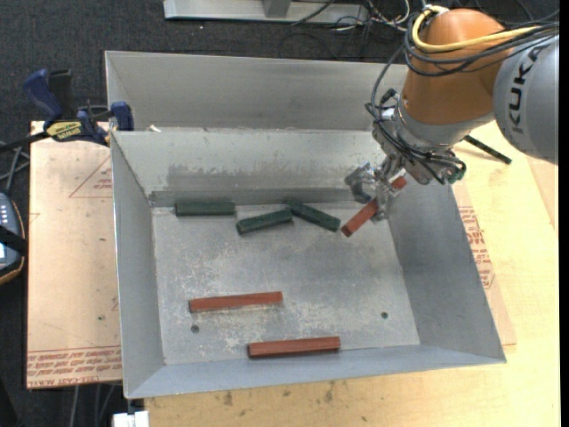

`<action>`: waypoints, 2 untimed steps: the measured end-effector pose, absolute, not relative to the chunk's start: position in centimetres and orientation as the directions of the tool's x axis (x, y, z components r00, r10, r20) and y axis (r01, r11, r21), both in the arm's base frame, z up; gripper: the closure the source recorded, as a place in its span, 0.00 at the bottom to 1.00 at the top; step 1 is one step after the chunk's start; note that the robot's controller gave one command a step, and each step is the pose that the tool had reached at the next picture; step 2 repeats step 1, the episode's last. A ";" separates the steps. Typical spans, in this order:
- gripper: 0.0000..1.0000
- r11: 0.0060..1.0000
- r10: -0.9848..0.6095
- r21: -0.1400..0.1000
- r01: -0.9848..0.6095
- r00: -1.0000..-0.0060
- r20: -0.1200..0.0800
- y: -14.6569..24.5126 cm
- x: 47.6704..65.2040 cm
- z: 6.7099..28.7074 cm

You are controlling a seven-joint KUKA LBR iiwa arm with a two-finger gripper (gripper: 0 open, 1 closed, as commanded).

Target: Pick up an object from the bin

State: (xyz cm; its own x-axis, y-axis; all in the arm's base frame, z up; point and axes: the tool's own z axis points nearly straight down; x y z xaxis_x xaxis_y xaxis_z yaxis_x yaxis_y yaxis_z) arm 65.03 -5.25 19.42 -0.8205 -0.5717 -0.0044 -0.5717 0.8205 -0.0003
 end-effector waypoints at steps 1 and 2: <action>1.00 0.817 -0.576 0.000 -0.576 -0.817 -0.004 -5.3 65.0 19.5; 1.00 0.817 -0.576 0.000 -0.576 -0.817 -0.004 -5.3 65.0 19.5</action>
Offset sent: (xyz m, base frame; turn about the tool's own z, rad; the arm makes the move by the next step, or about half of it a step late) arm 0.0020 -0.0192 0.0537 -0.0352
